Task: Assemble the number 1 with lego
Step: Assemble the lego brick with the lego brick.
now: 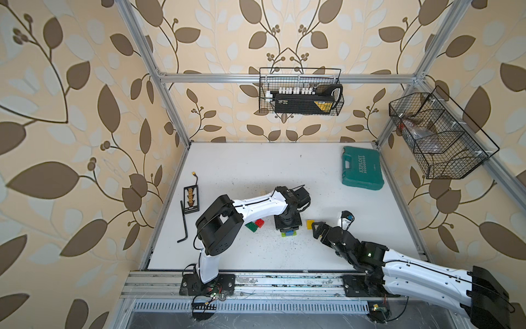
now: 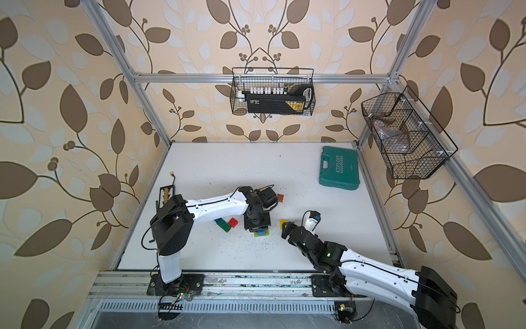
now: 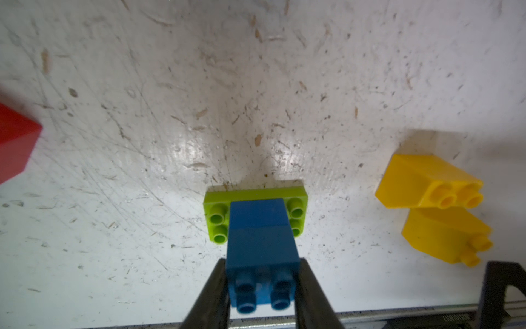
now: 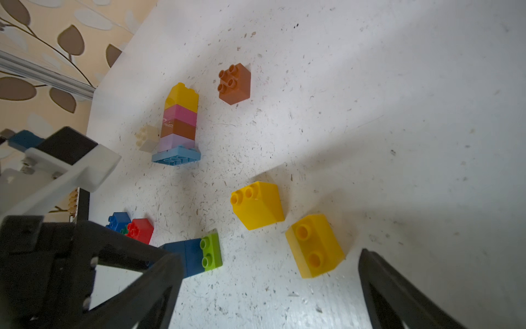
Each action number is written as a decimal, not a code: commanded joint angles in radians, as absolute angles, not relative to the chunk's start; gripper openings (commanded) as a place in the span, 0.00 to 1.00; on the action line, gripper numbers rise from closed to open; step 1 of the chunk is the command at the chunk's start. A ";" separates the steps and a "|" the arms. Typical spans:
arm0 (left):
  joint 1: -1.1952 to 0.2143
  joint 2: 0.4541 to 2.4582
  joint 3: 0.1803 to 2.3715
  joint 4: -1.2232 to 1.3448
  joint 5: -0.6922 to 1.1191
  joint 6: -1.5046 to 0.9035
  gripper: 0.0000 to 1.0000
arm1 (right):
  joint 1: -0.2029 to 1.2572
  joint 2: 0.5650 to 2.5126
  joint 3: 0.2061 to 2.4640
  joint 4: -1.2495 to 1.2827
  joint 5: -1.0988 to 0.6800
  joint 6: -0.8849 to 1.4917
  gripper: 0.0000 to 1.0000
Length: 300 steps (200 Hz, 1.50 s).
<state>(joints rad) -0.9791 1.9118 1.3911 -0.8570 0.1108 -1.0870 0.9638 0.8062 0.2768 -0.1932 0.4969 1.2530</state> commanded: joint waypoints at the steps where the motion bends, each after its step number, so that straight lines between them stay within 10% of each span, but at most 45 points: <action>1: -0.959 2.013 1.342 -0.874 0.150 -1.016 0.04 | 0.958 0.790 0.269 -0.205 0.497 1.260 0.99; 115: -0.907 2.070 1.408 -0.973 0.187 -0.893 0.17 | 0.954 0.800 0.276 -0.206 0.499 1.256 0.99; 300: -0.905 1.869 1.602 -1.146 0.070 -0.890 0.84 | 0.947 0.747 0.312 -0.277 0.470 1.208 0.99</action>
<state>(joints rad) -0.9150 2.0109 1.5986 -1.0954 0.1223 -0.8658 0.9581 0.7727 0.2771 -0.2146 0.4931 1.2430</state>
